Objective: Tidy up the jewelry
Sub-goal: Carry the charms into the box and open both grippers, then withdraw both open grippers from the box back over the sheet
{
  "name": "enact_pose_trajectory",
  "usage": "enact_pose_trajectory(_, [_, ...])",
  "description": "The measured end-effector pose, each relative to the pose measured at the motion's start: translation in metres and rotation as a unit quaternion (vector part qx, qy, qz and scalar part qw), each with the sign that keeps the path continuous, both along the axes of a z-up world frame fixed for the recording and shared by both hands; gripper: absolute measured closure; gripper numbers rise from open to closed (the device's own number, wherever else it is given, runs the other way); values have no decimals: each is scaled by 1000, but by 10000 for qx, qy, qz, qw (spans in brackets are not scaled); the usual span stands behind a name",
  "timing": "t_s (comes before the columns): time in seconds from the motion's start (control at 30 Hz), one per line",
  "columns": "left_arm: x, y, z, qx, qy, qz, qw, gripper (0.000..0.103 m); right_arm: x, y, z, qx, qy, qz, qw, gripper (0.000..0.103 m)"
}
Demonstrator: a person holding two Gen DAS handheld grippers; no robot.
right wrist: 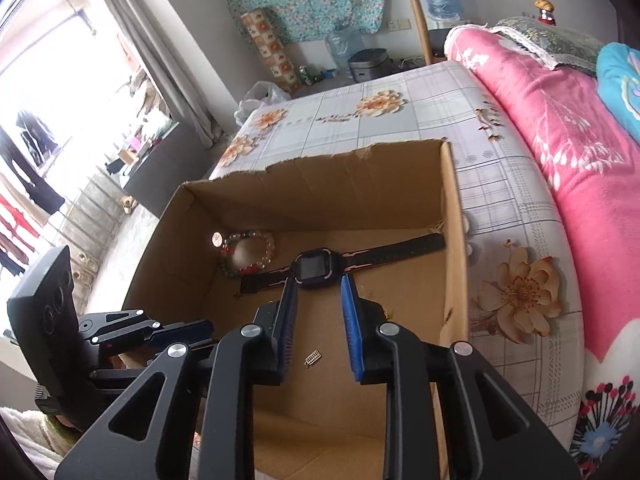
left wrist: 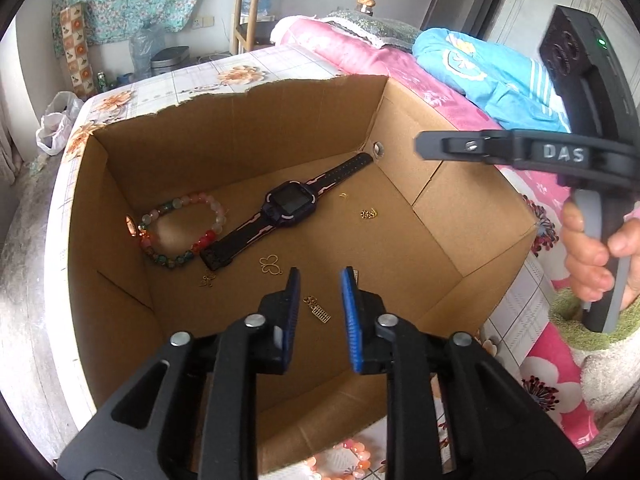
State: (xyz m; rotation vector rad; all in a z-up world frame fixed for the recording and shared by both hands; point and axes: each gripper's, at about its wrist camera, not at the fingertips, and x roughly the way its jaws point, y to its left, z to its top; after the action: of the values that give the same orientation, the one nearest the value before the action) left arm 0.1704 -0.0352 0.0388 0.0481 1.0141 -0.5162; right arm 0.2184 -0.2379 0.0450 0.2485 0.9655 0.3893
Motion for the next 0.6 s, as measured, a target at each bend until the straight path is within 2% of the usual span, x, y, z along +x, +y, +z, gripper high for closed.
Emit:
enact_pose_trajectory(0.1, [-6, 0, 6, 63, -100, 75, 9999, 73, -12, -7, 7, 21, -131, -89, 9999, 74])
enact_pose_trajectory(0.17, [-10, -2, 10, 176, -189, 127, 9996, 61, -22, -12, 11, 90, -197, -141, 9997, 73])
enact_pose_trajectory(0.33, [-19, -6, 22, 550, -434, 292, 9971, 41, -44, -20, 14, 177, -290, -271, 9991, 68])
enact_pose_trajectory(0.47, [-24, -9, 28, 825, -569, 452, 9939, 31, -57, -23, 18, 189, -331, -377, 9986, 60])
enact_pose_trajectory(0.6, [-29, -9, 33, 1054, -704, 580, 9902, 26, -70, -22, 24, 44, -478, -485, 9977, 57])
